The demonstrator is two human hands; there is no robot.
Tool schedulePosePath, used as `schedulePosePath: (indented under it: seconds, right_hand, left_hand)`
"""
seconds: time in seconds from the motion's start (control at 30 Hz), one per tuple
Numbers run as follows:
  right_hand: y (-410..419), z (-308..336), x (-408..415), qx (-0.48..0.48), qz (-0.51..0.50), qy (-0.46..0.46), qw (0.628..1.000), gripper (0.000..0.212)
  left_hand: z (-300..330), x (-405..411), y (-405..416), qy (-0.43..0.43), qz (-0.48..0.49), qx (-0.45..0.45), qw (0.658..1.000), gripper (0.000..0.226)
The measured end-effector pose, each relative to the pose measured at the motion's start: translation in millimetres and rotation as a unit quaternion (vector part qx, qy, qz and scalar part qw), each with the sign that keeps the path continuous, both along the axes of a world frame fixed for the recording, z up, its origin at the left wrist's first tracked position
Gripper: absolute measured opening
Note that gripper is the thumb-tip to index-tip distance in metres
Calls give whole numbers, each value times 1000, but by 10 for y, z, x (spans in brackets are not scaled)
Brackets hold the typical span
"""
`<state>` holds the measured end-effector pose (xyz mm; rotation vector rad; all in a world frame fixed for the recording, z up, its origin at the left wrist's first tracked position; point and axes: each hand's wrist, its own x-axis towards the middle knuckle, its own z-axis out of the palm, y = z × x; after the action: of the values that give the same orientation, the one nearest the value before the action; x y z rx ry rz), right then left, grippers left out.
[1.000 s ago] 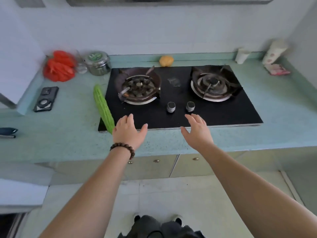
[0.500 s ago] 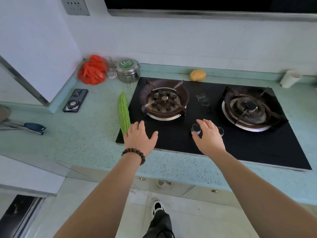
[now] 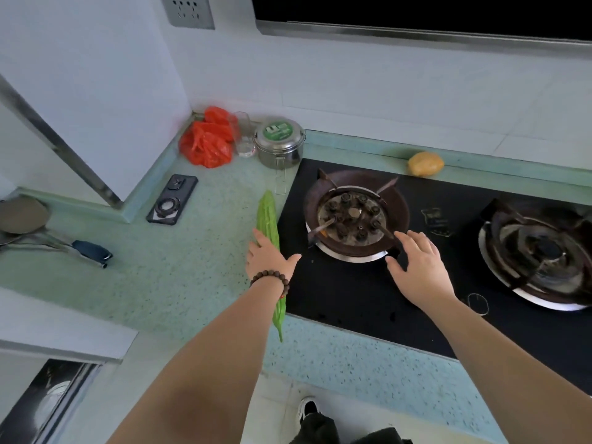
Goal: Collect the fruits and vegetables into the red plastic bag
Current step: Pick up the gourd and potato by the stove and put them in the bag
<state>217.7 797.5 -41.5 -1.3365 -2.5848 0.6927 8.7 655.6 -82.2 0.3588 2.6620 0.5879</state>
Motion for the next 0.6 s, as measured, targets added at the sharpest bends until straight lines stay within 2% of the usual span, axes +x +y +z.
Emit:
schedulePosePath:
  seconds: [0.17, 0.3, 0.6]
  right_hand:
    - [198, -35, -25, -3, -2, -6, 1000, 56]
    - [478, -23, -62, -1, -5, 9, 1000, 56]
    - [1851, -61, -332, 51, 7, -43, 998, 60]
  left_hand:
    - [-41, -80, 157, 38, 9, 0, 999, 88]
    - [86, -144, 314, 65, 5, 34, 997, 82]
    - [540, -124, 979, 90, -76, 86, 989, 66]
